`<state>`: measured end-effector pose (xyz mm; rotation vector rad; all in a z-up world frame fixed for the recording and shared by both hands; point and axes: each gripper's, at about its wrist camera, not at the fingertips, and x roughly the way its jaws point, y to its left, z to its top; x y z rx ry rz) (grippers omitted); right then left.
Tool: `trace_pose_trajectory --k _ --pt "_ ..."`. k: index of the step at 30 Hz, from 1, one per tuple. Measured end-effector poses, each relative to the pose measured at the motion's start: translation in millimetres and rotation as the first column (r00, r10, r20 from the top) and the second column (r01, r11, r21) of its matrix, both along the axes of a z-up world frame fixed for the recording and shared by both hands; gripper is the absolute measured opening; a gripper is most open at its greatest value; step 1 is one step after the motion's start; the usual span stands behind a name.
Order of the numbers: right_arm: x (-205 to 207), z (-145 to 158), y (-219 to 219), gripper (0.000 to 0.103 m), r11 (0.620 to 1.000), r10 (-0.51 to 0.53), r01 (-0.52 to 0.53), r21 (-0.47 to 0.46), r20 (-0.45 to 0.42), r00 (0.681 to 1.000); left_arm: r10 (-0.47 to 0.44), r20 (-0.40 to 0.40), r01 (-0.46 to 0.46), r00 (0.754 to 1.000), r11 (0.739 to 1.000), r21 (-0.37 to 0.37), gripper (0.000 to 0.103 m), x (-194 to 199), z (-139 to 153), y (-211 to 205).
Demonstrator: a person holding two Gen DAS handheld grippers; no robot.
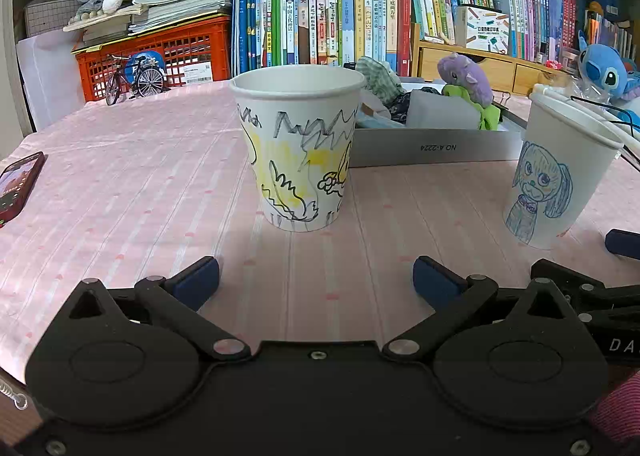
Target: Organize soft objects
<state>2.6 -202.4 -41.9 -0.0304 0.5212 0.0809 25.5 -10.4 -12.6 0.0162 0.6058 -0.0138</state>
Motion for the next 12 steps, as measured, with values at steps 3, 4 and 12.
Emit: trace_pose_trajectory --k 3,4,12 --pt "-0.1 -0.1 0.0 0.103 1.0 0.0 0.0 0.0 0.001 1.0 0.001 0.001 -0.001 1.0 1.0 0.0 0.103 -0.2 0.1 0.0" --pt "-0.1 -0.1 0.0 0.103 1.0 0.0 0.0 0.0 0.0 1.0 0.0 0.001 0.0 1.0 1.0 0.0 0.103 -0.2 0.0 0.2" --pt "0.0 0.0 -0.2 0.103 1.0 0.0 0.0 0.0 0.0 1.0 -0.005 0.004 0.005 1.0 1.0 0.002 0.103 2.5 1.4 -1.4"
